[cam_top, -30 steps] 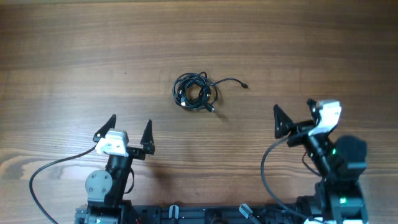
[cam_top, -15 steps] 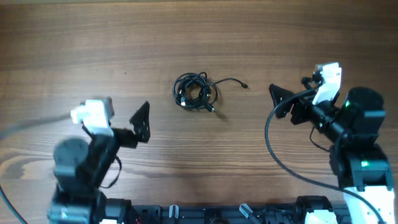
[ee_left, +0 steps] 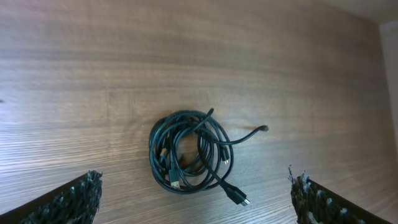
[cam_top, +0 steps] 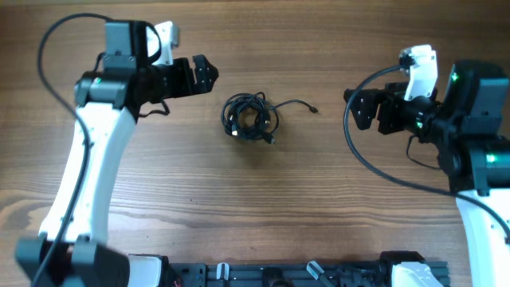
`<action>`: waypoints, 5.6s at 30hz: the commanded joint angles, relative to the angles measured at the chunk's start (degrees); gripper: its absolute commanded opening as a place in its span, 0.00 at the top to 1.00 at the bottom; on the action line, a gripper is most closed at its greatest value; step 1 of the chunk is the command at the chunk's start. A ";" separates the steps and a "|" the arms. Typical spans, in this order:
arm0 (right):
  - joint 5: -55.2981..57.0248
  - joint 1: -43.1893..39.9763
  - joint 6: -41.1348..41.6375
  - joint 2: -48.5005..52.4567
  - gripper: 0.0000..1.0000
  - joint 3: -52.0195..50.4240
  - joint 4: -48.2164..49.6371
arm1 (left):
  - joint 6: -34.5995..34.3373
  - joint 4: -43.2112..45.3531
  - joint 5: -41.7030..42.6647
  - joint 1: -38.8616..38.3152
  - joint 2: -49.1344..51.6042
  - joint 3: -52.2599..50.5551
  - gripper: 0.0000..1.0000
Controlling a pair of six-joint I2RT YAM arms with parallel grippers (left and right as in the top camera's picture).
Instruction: Untangle cables
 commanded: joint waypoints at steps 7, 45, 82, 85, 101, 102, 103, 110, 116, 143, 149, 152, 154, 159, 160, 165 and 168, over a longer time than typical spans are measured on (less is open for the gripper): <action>-1.44 -0.17 0.72 8.46 0.01 1.27 0.22 | -8.26 4.79 -4.15 0.09 8.07 0.90 0.15; -0.35 -0.17 1.40 12.11 0.01 1.18 2.23 | -10.45 5.88 -15.39 -13.33 28.09 -0.44 0.37; -11.19 1.22 13.25 12.26 0.17 0.83 7.45 | -23.47 13.51 29.16 -9.77 15.34 6.95 0.96; -13.05 1.22 13.31 12.26 0.23 0.83 8.37 | -23.50 13.51 29.20 -9.81 15.34 6.95 0.96; -16.13 1.22 21.66 12.26 0.26 0.83 18.73 | -27.98 20.59 60.43 -5.22 15.34 6.95 0.95; -17.75 1.22 22.34 12.26 0.26 0.83 20.81 | -27.98 20.59 61.57 -5.62 15.34 6.95 0.95; -19.04 1.22 22.36 12.26 0.25 0.83 22.10 | -27.98 20.59 61.96 -5.90 15.34 6.95 0.95; -25.05 1.36 22.93 13.14 0.26 0.83 24.90 | -27.96 21.03 61.88 -7.87 15.34 6.95 0.93; -29.27 3.30 23.91 14.84 0.25 0.83 26.69 | -27.71 21.00 58.03 -8.07 15.34 6.95 0.93; -30.47 -1.07 31.21 15.91 0.25 0.83 34.71 | -25.83 20.98 59.17 -4.11 15.41 6.95 0.96; -30.93 1.49 30.71 19.61 0.26 0.83 34.67 | -26.27 20.98 62.38 -5.77 15.41 6.95 0.96; -34.03 2.97 29.49 21.53 0.26 0.83 36.68 | -26.27 20.98 62.36 -5.81 15.41 6.95 0.96; -36.54 4.22 28.72 22.27 0.26 0.83 39.28 | -26.27 20.98 62.36 -5.81 15.41 6.95 0.96; -37.22 5.25 28.41 22.34 0.26 0.83 41.42 | -26.25 21.00 62.31 -5.81 15.41 6.95 0.95; -37.29 5.27 28.46 22.36 0.26 0.83 41.31 | -26.25 20.98 62.31 -5.81 15.41 6.95 0.95; -37.53 6.86 28.61 22.49 0.28 0.83 40.61 | -26.23 21.00 61.88 -5.79 15.41 6.95 0.95; -35.56 5.92 27.71 22.49 0.28 0.83 36.92 | -26.21 21.00 61.90 -5.79 15.41 6.95 0.95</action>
